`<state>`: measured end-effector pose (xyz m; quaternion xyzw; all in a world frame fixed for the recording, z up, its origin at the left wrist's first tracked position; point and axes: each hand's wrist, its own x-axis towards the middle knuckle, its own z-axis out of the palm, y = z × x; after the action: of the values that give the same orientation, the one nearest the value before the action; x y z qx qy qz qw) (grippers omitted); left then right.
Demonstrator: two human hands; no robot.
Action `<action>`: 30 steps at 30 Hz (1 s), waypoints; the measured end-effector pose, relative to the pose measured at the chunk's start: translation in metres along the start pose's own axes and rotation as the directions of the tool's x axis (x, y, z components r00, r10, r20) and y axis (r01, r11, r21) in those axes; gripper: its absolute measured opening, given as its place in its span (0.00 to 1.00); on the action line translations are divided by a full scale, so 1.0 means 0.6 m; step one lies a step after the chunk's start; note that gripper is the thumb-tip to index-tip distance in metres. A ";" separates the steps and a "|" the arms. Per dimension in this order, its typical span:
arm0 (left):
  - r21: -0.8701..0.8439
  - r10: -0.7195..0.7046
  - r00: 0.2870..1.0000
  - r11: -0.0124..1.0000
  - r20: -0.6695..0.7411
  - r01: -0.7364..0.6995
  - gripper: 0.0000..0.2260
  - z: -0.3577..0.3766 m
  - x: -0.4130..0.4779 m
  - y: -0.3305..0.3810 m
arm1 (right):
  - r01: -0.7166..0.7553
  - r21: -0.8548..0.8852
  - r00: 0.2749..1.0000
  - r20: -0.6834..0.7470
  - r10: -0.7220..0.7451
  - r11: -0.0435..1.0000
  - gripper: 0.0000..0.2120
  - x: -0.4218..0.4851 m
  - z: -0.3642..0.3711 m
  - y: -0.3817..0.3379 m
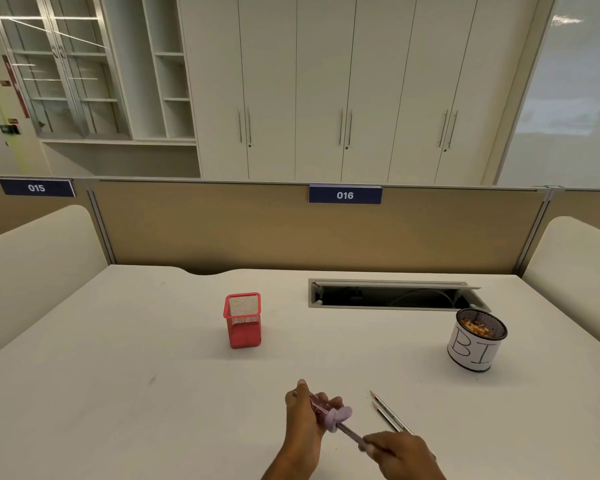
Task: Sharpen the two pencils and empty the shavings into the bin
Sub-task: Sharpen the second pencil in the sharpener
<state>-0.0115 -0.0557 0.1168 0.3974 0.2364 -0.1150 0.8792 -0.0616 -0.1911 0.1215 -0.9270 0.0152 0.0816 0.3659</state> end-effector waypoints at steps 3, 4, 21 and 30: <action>-0.014 -0.025 1.000 1.000 0.019 0.025 0.10 -0.001 -0.002 -0.006 | -0.102 0.335 0.977 0.209 0.031 0.937 0.10 0.002 -0.008 0.019; -0.013 -0.029 0.999 0.999 0.033 0.029 0.11 -0.001 -0.004 -0.007 | -0.114 0.314 0.961 0.275 0.025 0.942 0.10 0.005 -0.007 0.024; -0.271 -0.121 0.989 0.958 -0.086 0.093 0.19 -0.010 0.020 -0.003 | 0.163 -0.187 0.987 0.038 -0.159 0.969 0.16 -0.008 -0.037 -0.023; -0.297 -0.096 0.988 0.953 -0.118 0.057 0.17 0.005 0.023 0.002 | 0.296 -0.738 0.642 -0.317 -0.698 0.607 0.13 0.004 -0.005 0.021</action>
<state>0.0021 -0.0574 0.1124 0.2600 0.3235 -0.0861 0.9057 -0.0602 -0.2023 0.1149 -0.9323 -0.1762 -0.3151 0.0208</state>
